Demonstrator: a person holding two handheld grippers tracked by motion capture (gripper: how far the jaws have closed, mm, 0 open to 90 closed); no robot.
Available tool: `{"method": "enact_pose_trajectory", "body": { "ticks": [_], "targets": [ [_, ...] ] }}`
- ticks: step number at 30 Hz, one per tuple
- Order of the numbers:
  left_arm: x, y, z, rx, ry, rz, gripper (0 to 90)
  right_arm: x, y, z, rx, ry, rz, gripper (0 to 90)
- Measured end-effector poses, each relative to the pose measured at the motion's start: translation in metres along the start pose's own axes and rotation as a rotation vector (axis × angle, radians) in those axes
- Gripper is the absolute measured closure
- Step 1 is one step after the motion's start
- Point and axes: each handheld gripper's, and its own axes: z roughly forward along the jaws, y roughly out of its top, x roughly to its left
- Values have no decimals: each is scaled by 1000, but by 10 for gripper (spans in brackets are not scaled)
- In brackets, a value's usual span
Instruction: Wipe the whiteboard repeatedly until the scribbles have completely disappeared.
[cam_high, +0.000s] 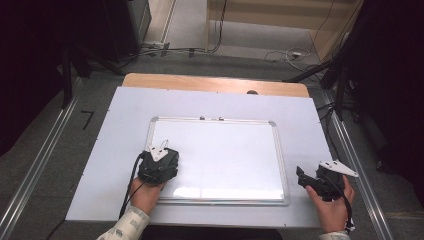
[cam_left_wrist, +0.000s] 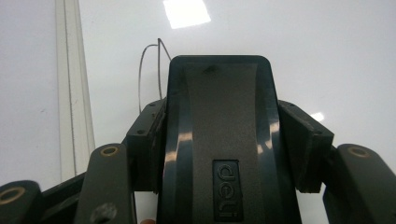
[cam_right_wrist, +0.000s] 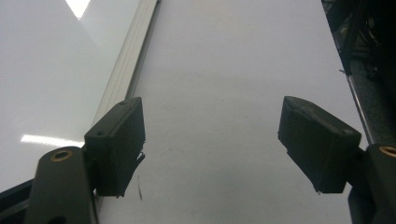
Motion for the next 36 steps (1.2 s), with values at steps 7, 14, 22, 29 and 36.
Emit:
{"method": "enact_pose_trajectory", "body": {
  "ticks": [7, 14, 22, 29, 36],
  "targets": [
    [-4, 0, 0, 5, 4, 22, 409, 1, 0, 2, 3, 0, -5, 220],
    [-5, 1, 1, 11, -21, 43, 408, 4, 1, 3, 7, 0, -13, 220],
    [5, 7, 5, 26, -20, 36, 408, -1, 0, 1, 4, -1, 4, 220],
    [12, 9, 8, 23, -7, 16, 408, 0, 0, 1, 6, -3, 2, 220],
    [2, 8, 6, 23, -16, 32, 409, 1, 0, 3, 7, -2, -5, 220]
  ]
}}
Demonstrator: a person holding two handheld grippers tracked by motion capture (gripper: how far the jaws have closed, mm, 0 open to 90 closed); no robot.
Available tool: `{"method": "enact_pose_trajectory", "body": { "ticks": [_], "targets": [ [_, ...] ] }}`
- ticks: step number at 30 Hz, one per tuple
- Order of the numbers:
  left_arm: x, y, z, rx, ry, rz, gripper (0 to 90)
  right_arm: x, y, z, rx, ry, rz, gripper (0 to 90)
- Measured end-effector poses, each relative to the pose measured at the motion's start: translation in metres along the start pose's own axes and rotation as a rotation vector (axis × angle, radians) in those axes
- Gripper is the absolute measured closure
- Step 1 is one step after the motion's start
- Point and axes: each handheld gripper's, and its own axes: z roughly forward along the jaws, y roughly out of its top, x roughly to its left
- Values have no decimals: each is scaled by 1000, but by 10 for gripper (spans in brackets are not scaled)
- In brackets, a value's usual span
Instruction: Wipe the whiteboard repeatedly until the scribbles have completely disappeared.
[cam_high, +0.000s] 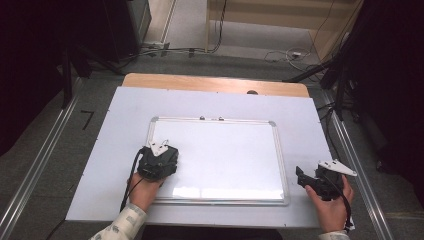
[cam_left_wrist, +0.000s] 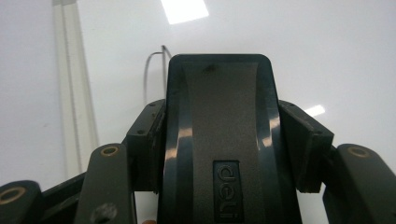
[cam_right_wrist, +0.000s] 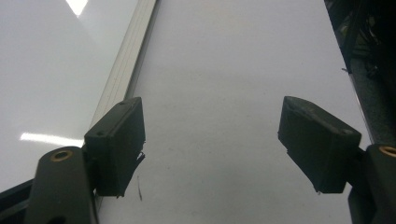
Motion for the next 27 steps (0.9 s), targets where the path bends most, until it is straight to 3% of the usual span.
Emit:
{"method": "enact_pose_trajectory", "body": {
  "ticks": [8, 17, 27],
  "targets": [
    [-7, 7, 8, -4, -4, 11, 408, 2, 0, 0, 3, 0, -3, 220],
    [-9, 18, 20, -10, 9, -6, 408, 2, 0, 1, 7, -3, -2, 220],
    [-13, 13, 14, -7, -7, 13, 409, 1, 0, 2, 6, -2, -1, 220]
  ]
}}
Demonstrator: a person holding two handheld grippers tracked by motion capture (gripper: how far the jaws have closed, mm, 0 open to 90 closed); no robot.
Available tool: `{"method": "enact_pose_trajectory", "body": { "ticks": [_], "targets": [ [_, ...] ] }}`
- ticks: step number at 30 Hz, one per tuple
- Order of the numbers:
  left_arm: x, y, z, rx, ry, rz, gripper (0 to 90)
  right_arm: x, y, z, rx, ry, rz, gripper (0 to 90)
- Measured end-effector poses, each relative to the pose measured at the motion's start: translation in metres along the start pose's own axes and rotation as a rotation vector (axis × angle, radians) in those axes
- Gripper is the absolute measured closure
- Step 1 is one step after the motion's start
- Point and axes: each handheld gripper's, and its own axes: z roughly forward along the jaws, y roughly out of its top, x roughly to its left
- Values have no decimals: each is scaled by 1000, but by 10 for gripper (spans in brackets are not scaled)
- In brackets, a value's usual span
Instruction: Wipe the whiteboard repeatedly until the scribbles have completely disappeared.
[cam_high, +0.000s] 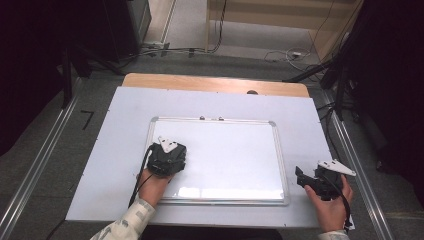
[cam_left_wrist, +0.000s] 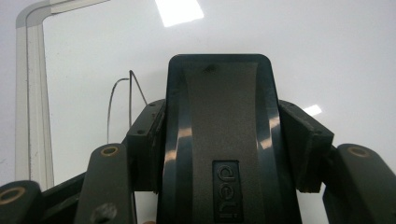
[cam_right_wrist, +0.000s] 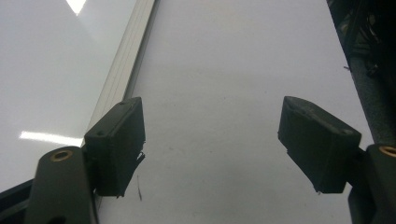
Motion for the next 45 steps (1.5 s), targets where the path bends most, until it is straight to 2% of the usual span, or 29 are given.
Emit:
{"method": "enact_pose_trajectory", "body": {
  "ticks": [9, 12, 18, 26, 38, 45],
  "targets": [
    [6, 11, 11, -2, 21, -30, 408, 0, 0, -2, -4, 2, 5, 220],
    [6, 11, 12, -4, 21, -25, 408, -2, -1, -2, -3, 1, 6, 220],
    [8, 4, 3, 3, 0, -2, 408, -2, -1, -2, -4, 3, 11, 219],
    [10, -5, -5, 4, -11, 5, 408, -1, 0, -2, -4, 5, 13, 219],
    [29, 10, 11, 0, 31, -40, 409, -1, -1, 0, 3, 10, 14, 219],
    [31, 11, 12, -3, 45, -47, 409, -1, -1, 0, 5, 9, 12, 219]
  ]
}}
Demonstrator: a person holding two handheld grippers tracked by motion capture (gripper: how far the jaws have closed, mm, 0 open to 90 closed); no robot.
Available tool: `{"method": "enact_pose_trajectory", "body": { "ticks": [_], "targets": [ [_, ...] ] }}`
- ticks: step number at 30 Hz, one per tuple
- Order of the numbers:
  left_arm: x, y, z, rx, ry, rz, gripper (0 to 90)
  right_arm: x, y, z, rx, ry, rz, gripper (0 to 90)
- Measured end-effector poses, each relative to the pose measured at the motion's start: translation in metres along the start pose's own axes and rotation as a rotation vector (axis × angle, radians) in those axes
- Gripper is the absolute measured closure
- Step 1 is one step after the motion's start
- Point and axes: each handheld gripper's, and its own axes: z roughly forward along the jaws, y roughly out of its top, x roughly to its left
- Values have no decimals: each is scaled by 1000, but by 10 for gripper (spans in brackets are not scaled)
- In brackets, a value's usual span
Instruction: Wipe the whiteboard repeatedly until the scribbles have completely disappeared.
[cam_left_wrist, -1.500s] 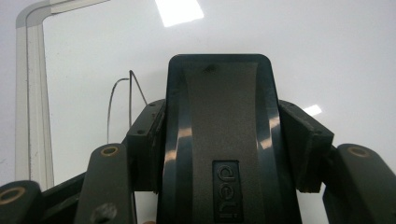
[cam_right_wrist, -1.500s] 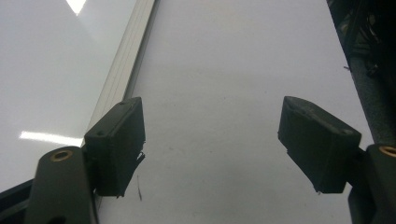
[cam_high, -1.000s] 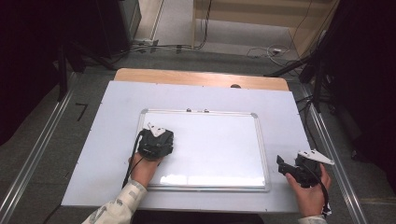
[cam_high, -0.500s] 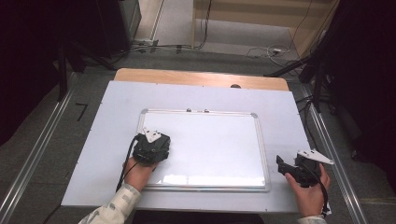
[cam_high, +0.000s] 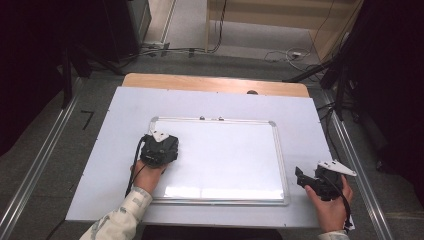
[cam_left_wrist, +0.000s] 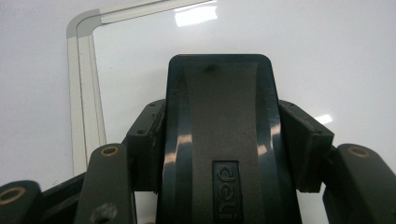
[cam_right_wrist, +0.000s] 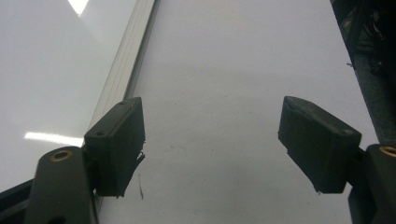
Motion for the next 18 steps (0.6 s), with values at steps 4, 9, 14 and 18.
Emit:
{"method": "enact_pose_trajectory", "body": {
  "ticks": [4, 9, 14, 18],
  "targets": [
    [-1, -7, -8, 3, -10, 12, 409, -1, 0, 0, -2, -2, 7, 219],
    [-3, -16, -17, 2, -20, 20, 408, -2, 0, 0, 1, -2, 9, 219],
    [1, -10, -10, 1, -14, 9, 408, 1, 0, -1, -2, 2, 8, 219],
    [6, -2, -2, 1, -1, -2, 408, 1, 0, 1, 4, 2, 5, 219]
  ]
}}
